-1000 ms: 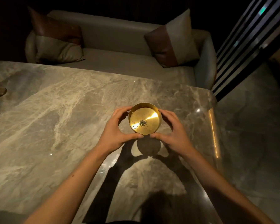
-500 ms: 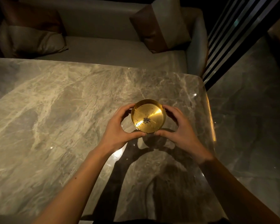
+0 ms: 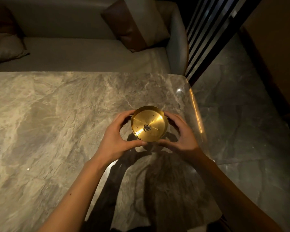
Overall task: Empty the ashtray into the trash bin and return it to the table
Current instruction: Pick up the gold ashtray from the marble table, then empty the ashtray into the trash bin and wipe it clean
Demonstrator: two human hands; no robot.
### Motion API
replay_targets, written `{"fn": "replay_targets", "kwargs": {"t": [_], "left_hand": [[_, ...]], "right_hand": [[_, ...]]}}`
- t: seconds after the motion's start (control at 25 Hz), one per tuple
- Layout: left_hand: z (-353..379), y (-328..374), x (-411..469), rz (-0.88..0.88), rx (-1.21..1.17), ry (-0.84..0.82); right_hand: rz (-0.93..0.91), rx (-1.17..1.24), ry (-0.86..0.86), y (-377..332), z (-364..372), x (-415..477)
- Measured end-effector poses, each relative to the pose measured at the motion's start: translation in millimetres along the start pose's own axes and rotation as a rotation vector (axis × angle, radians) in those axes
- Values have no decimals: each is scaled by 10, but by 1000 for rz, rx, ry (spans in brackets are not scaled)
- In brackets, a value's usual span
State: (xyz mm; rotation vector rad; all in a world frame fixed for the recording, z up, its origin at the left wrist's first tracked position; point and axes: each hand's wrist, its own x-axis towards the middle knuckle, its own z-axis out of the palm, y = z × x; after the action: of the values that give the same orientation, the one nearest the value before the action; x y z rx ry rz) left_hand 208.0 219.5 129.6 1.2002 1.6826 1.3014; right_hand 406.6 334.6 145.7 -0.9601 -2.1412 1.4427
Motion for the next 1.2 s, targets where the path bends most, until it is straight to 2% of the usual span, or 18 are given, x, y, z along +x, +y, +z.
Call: {"fn": "replay_targets", "kwargs": {"t": [0.28,0.48,0.6,0.76,1.0,1.2], "left_hand": [[843,158,284,-40,-32,-3],[1856,314,465,-108,-34,73],[2375,394,481,-181,-50,68],[2839,450,537,-230,-56,14],[3195,284,675,-271,-116,-161],[3507,95,710,-310,-132,-239]], "right_hand": [[11,24,17,419,-799,-68],[-58,16,-85,1015,-1689,-92],[-30,33,-139,1315,-2121,-198],[66,111,-178,1627,-2494,-395],[237,169,-55,1880,-2652,-721],[299,126,1,2190,-2725,-929]]}}
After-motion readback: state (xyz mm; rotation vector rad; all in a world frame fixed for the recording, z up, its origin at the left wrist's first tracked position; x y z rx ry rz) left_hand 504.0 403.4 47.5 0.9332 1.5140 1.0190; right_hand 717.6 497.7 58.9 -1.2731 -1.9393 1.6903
